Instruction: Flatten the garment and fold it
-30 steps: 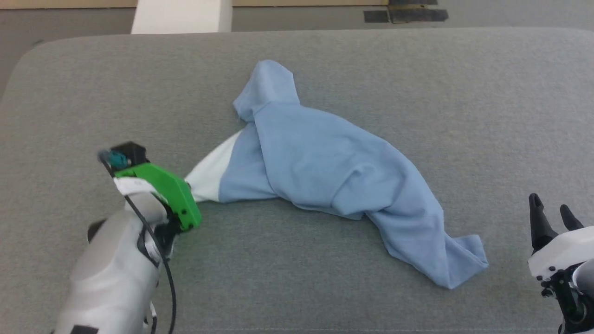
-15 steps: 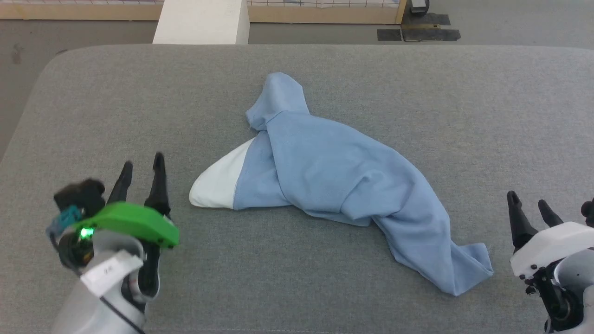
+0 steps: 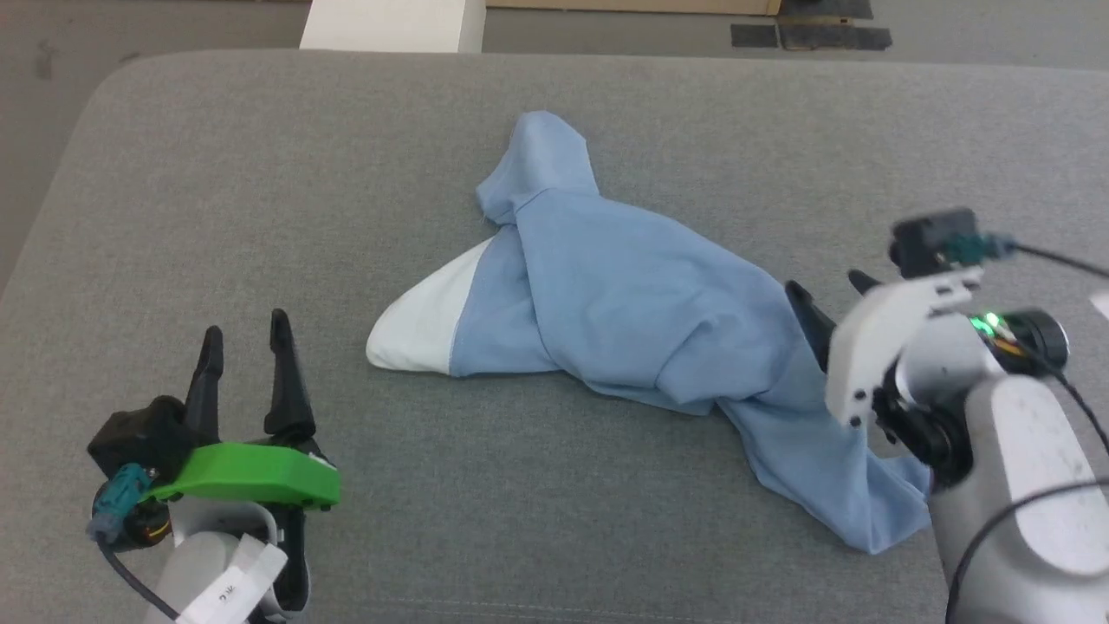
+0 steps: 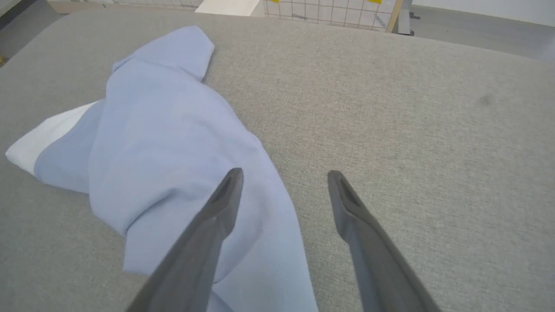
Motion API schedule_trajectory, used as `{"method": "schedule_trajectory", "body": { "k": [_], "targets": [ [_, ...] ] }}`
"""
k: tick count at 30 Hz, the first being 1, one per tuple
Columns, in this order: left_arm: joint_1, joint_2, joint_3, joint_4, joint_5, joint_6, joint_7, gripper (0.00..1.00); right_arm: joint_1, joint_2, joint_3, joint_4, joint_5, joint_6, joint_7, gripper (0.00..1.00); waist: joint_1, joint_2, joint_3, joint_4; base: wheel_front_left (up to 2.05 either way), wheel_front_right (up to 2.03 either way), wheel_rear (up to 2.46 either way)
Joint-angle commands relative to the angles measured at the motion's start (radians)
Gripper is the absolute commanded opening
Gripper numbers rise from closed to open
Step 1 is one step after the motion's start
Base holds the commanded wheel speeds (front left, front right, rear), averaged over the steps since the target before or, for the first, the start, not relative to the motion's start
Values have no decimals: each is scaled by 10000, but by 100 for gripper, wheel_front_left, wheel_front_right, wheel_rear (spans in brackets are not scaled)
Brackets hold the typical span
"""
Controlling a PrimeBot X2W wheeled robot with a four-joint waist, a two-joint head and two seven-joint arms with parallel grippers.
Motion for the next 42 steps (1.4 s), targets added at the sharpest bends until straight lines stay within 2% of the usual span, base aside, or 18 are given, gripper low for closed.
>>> {"method": "schedule_trajectory", "body": {
  "k": [1,7,14,15,16,17,23,29,33,35,42],
  "targets": [
    [19,-95,92,-30,158,-122,-36,100,-426,-162,270,229,-113,-15,297,100,0,0,179,174,0,0,0],
    [-131,-280,225,176,636,-466,-37,100,-1622,-644,1363,1543,-332,-15,1549,100,0,0,436,403,0,0,0],
    [-318,-339,269,465,1046,-733,-37,100,-2073,-850,2197,2458,23,-15,2162,100,0,0,635,476,0,0,0],
    [-341,-347,285,502,1079,-757,-37,100,-2093,-846,2224,2519,90,-15,2207,77,0,0,635,469,0,0,0],
    [-364,-363,317,531,1112,-784,-37,100,-2127,-856,2237,2546,130,-15,2164,25,0,0,635,456,0,0,0],
    [-376,-372,331,561,1138,-813,-37,100,-2144,-862,2247,2569,151,-15,2113,0,0,0,631,445,0,0,0],
    [-419,-407,460,759,1264,-960,-37,100,-2268,-727,1929,2411,340,-15,1294,0,0,0,445,315,0,0,0],
    [-357,-384,533,1038,1274,-1105,-37,100,-2561,-338,1922,1500,430,-15,113,0,0,0,68,226,0,0,0],
    [-324,-314,534,1297,1217,-1214,-37,100,-2630,-164,3079,541,845,-15,-368,0,0,0,-243,277,0,0,0],
    [-301,-250,545,1404,1177,-1253,-28,100,-2550,-176,3985,73,1212,-15,-326,0,0,0,-409,326,0,0,0],
    [-200,-194,468,1526,1076,-1273,146,100,-1569,-902,7653,-636,3039,-15,971,0,0,0,-774,630,0,0,0]
  ]
}}
